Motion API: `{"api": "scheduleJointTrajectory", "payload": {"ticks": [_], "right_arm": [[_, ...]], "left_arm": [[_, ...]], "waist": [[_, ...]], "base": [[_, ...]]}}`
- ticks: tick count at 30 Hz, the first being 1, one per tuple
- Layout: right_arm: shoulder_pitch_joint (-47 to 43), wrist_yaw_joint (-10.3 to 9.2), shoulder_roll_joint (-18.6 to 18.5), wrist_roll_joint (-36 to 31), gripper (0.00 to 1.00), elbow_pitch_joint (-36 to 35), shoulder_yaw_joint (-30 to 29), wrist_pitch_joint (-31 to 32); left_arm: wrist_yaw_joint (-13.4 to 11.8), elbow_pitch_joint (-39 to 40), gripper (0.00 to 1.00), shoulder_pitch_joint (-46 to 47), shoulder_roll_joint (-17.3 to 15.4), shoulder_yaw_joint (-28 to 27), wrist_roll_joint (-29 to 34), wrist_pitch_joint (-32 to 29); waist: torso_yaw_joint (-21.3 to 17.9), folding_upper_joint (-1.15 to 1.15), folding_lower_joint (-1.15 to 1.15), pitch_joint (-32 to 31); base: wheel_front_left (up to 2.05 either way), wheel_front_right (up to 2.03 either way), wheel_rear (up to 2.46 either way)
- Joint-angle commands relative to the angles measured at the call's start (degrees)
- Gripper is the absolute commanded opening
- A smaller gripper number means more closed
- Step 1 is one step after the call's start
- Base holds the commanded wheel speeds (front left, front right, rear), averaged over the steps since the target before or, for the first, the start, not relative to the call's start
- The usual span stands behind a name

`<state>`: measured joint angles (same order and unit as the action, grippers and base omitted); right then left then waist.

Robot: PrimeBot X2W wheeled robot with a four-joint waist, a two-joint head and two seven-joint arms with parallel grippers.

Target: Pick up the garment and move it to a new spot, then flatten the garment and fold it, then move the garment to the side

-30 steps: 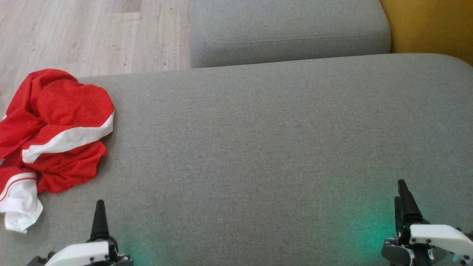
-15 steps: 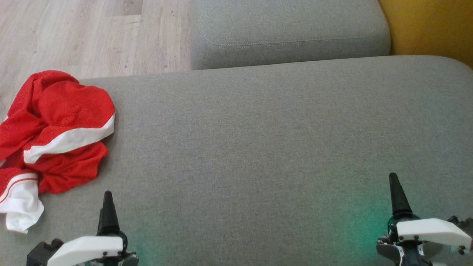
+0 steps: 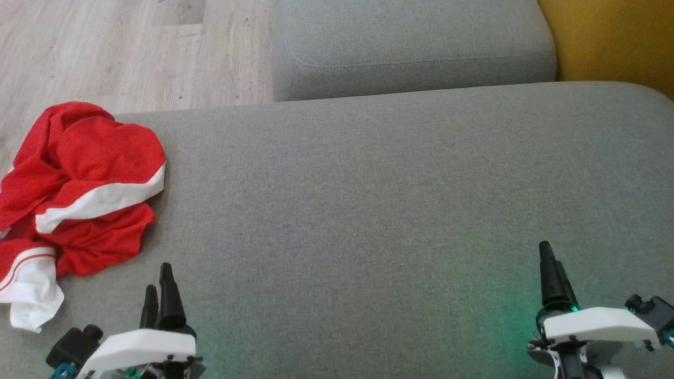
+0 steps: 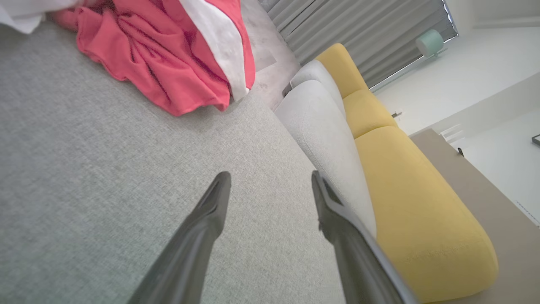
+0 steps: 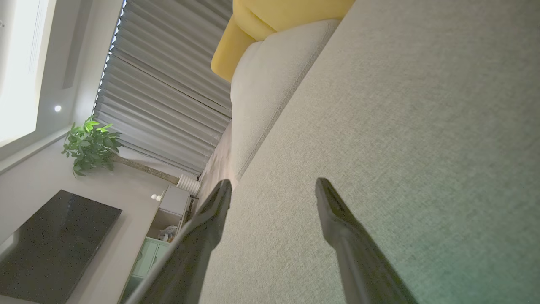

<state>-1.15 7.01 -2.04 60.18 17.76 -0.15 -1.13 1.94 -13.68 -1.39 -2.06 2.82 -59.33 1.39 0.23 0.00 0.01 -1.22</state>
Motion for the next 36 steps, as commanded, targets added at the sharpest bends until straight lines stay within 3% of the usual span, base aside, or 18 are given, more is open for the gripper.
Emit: {"api": "scheduleJointTrajectory", "payload": {"ticks": [1,36], "right_arm": [[2.6,0.19,-0.4,-2.6,1.00,-2.5,1.2,-1.0],[2.7,0.32,-0.6,-28.4,1.00,-4.9,7.9,-6.9]], "left_arm": [[-0.4,2.5,1.00,1.7,-0.5,0.0,2.6,0.8],[-5.3,6.7,1.00,-0.3,-0.9,4.0,27.7,6.7]], "waist": [[0.0,0.00,-0.01,-0.1],[0.9,0.00,-0.01,-1.9]], "base": [[0.00,0.00,0.00],[0.00,0.00,0.00]]}}
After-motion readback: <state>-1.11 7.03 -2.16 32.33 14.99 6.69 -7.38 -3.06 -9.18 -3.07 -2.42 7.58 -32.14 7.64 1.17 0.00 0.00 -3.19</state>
